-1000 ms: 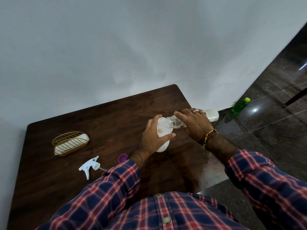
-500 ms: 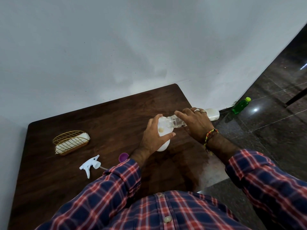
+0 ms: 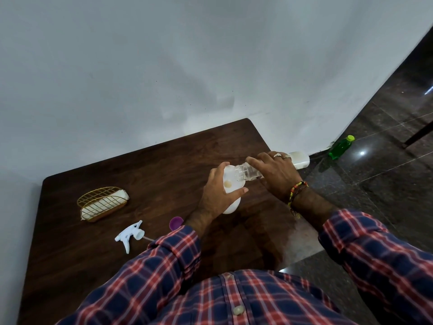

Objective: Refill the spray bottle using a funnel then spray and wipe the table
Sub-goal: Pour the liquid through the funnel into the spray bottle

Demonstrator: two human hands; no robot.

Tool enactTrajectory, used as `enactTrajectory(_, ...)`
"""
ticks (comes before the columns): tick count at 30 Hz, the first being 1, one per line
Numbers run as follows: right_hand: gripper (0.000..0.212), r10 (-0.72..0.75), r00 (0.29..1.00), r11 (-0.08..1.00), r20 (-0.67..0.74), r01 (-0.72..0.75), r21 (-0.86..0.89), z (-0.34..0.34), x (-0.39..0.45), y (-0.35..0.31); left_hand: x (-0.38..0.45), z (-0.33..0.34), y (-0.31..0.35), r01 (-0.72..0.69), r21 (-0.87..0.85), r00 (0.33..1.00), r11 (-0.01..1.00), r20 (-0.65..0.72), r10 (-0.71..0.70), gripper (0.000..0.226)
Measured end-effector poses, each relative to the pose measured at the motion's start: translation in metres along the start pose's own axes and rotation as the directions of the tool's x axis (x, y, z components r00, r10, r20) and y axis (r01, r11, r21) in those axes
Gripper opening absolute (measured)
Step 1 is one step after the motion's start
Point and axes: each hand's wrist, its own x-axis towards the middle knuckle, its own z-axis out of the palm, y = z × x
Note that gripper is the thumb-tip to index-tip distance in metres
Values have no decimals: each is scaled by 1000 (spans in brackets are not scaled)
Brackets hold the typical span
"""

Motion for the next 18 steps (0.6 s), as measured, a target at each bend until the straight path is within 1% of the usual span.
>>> enactTrajectory(5, 75, -10, 1000, 1000, 15, 10, -9, -1, 2, -2, 0, -1, -1, 6, 13, 1000, 1000, -3, -5, 85)
enactTrajectory(11, 71, -10, 1000, 999, 6, 10, -38, 1, 1, 1, -1, -2, 0, -10, -4, 1000, 1000, -9, 10, 85)
enactTrajectory(18, 72, -13, 999, 999, 37, 15, -37, -1, 3, 0, 0, 1, -2, -6, 8, 1000, 1000, 0, 6, 86)
